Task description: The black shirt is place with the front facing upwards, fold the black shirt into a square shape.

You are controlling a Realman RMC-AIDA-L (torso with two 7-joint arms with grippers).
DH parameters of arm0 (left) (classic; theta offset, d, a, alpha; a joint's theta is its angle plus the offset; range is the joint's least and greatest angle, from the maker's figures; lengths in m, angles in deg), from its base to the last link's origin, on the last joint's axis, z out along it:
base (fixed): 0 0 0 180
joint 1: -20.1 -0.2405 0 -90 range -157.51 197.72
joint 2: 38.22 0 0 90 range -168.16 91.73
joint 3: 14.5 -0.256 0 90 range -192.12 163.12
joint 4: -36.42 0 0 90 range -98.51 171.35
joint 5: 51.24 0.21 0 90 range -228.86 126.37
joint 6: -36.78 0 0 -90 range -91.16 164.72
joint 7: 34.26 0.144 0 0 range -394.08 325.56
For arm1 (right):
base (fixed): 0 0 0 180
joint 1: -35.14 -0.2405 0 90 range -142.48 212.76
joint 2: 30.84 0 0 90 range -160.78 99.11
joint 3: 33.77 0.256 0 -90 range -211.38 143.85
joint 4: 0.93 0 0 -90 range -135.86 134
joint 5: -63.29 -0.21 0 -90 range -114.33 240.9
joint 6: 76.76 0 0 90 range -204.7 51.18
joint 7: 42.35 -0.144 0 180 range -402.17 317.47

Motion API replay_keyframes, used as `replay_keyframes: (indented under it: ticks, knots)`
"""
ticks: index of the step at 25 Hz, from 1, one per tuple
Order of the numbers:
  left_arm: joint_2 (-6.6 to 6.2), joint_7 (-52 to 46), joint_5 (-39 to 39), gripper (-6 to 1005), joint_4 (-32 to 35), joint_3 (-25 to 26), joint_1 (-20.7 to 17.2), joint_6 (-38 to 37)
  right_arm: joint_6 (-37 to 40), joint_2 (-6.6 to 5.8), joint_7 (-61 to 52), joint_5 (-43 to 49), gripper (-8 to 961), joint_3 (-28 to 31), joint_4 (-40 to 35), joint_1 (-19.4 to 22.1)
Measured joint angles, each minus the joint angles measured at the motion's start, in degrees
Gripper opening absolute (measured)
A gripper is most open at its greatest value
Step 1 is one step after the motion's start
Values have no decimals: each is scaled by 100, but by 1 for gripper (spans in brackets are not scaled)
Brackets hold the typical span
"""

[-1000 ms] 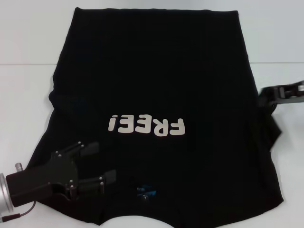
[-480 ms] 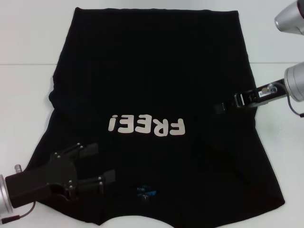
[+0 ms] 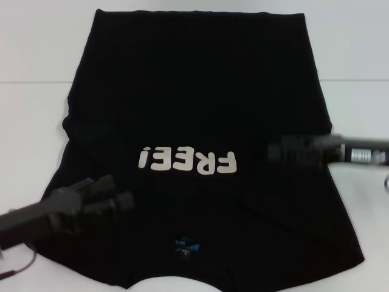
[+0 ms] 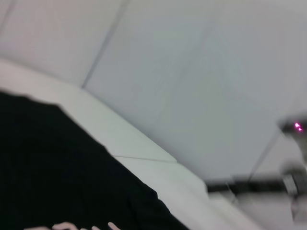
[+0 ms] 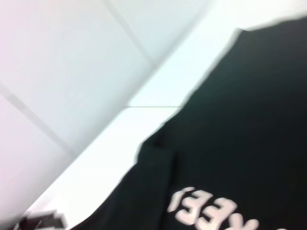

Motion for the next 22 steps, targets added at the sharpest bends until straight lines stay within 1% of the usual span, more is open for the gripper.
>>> replay_keyframes:
  ticks: [1, 2, 4, 6, 7, 8, 10, 13, 15, 17, 20, 22]
  knots:
    - [-64, -382, -3, 915, 4, 34, 18, -29, 134, 70, 577, -101, 650, -6, 49, 140]
    - [-173, -868, -2, 914, -1, 36, 35, -70, 228, 139, 1053, -150, 671, -4, 67, 256]
    - [-335, -1591, 5, 910, -31, 40, 45, -100, 355, 305, 2036, -176, 712, -15, 110, 483]
    - [-473, -2320, 29, 907, -22, 44, 26, -96, 404, 416, 2933, -182, 753, -72, 293, 646]
    - [-569, -2786, 45, 906, 3, 36, 2, -93, 425, 419, 3408, -184, 774, -89, 562, 670]
    - [-637, -3064, 75, 904, 26, 27, -22, -99, 439, 417, 3723, -187, 794, -95, 752, 675]
    - [-829, -3710, 189, 901, 120, 47, -82, -102, 445, 405, 4479, -191, 836, -99, 1227, 673]
    - [-1009, -4603, 498, 896, 411, 87, -163, -76, 276, 415, 5392, -194, 890, -116, 1704, 682]
    - [-1062, -5023, 764, 893, 654, 91, -193, -47, 174, 424, 5736, -196, 917, -100, 1907, 679]
    - [-1091, -5415, 1195, 890, 955, 94, -191, 10, 109, 428, 5916, -199, 944, -71, 2034, 666]
    - [-1136, -5833, 1821, 885, 1154, 92, -46, 59, 64, 431, 5961, -200, 944, -73, 2062, 647]
    - [-1157, -5921, 1993, 882, 1150, 76, 26, 93, 48, 429, 5994, -201, 944, -82, 2065, 643]
